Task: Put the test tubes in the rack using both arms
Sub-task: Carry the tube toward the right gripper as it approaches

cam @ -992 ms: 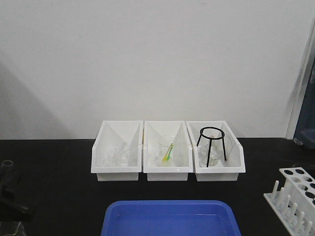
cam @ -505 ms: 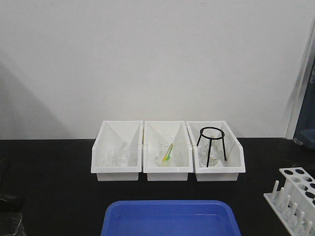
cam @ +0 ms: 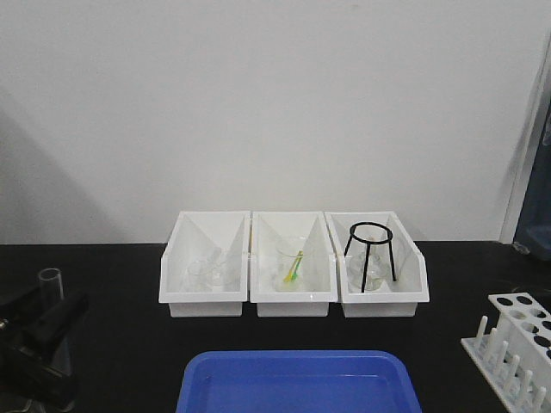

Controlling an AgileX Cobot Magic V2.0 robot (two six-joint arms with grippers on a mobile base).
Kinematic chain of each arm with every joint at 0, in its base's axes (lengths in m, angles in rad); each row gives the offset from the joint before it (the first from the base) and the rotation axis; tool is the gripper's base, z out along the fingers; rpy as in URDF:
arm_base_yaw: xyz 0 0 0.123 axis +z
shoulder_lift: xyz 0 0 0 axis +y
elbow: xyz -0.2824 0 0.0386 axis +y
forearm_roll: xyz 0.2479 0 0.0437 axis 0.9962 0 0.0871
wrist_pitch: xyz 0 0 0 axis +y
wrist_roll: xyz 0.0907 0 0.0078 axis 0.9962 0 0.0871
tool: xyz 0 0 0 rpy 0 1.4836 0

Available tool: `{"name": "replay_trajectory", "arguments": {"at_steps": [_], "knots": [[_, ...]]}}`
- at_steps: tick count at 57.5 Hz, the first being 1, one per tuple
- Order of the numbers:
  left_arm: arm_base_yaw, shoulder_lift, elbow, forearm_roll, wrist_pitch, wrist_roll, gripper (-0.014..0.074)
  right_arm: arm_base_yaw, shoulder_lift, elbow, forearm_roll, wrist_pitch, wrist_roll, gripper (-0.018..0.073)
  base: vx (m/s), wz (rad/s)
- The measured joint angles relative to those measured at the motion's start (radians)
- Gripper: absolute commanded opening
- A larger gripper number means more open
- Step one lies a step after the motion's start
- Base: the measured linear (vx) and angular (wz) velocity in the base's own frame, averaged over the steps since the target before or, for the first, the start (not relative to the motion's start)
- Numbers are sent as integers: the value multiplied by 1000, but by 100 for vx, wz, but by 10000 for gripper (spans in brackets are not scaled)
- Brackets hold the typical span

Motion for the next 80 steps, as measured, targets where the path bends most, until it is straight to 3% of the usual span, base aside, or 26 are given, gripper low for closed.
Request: {"name": "replay_trajectory", "arguments": {"at_steps": [6, 12, 23, 33, 44, 60, 67, 80], "knots": [[0, 0, 0, 155, -74, -114, -20, 0, 0, 0, 0, 30, 0, -4, 0, 0], [-1, 0, 0, 220, -123, -175, -20, 0, 0, 0, 0, 49, 0, -4, 0, 0], [-2, 8, -1, 243, -173, -211, -20, 1, 43, 0, 0, 53, -3, -4, 0, 0], [-41, 99, -89, 250, -172, -297, -20, 3, 103, 0, 1, 57, -43, -4, 0, 0], [-141, 245, -238, 260, -132, -330, -17, 3, 145, 0, 53, 10, -126, -4, 0, 0], [-290, 422, -413, 266, -65, -333, -17, 12, 190, 0, 224, -97, -244, -4, 0, 0], [-317, 465, -465, 267, -49, -333, -17, 96, 217, 0, 252, -149, -311, -4, 0, 0], [-327, 506, -525, 267, -36, -335, -17, 356, 297, 0, 258, -239, -346, -4, 0, 0]]}}
